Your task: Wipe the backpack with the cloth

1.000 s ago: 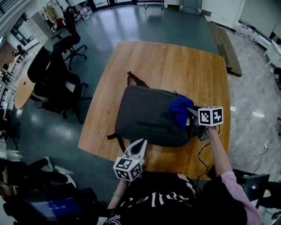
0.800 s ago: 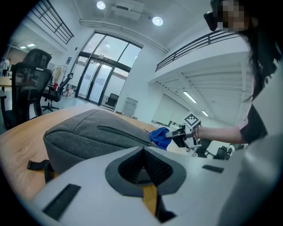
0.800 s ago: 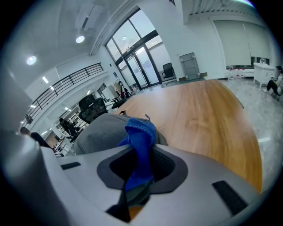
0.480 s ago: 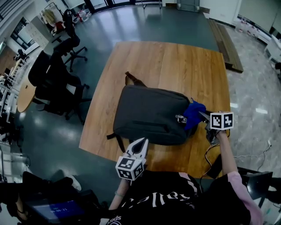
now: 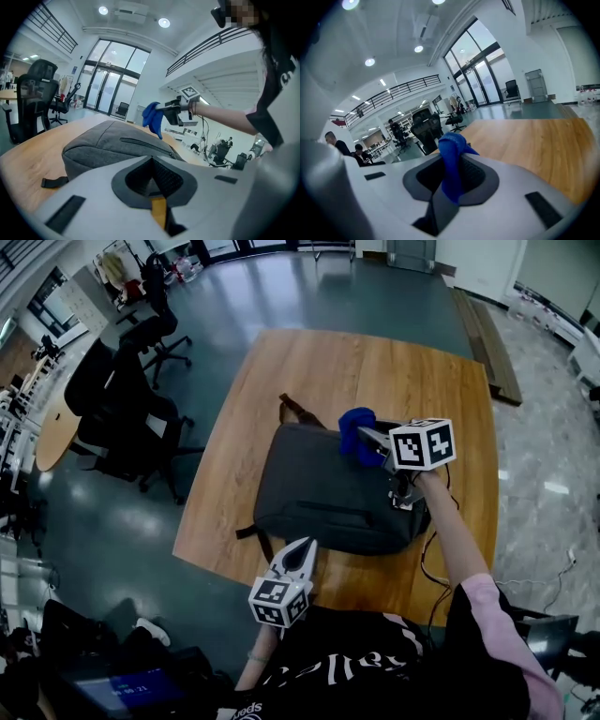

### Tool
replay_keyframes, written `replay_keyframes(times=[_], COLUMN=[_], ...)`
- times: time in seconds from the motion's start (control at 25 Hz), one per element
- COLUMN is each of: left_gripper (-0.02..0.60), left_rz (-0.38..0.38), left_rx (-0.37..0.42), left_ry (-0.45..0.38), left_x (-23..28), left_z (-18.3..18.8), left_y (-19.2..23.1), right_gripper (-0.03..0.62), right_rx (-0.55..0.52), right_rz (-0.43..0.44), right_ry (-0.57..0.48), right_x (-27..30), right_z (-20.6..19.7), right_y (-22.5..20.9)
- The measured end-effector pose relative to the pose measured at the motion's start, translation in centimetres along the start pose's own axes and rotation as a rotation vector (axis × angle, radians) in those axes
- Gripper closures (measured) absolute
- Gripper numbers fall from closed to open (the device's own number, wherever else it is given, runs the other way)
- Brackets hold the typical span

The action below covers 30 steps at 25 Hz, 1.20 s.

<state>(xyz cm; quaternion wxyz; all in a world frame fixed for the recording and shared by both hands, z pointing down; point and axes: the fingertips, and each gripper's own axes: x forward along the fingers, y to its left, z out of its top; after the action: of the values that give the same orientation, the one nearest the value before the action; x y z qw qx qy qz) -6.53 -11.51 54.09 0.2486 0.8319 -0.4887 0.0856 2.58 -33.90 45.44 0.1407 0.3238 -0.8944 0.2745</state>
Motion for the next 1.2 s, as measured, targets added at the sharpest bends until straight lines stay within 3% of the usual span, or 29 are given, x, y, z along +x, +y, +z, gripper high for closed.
replay_keyframes(times=[0.16, 0.28, 0.56, 0.84, 1.2], left_gripper=[0.583, 0.583, 0.583, 0.583, 0.583], left_rz=[0.005, 0.015, 0.052, 0.049, -0.027], left_rx=[-0.020, -0.039, -0.068, -0.115, -0.061], left_ry=[-0.009, 0.000, 0.001, -0.009, 0.022], left_x=[-1.2, -1.6, -3.8, -3.4, -0.6], left_z=[0.8, -0.2, -0.3, 0.1, -0.2], left_y=[2.8, 2.8, 7.3, 8.7, 3.7], right_gripper=[0.527, 0.528, 0.528, 0.528, 0.528], right_rx=[-0.078, -0.097, 0.047, 0.112, 0.253], right_rz=[0.044, 0.079, 0.091, -0.049, -0.230], right_ry=[0.039, 0.079, 0.069, 0.105, 0.096], right_x=[7.6, 10.9, 17.1, 12.8, 0.8], right_z=[3.5, 3.8, 4.6, 1.0, -5.9], right_y=[4.4, 5.8, 5.7, -2.2, -12.4])
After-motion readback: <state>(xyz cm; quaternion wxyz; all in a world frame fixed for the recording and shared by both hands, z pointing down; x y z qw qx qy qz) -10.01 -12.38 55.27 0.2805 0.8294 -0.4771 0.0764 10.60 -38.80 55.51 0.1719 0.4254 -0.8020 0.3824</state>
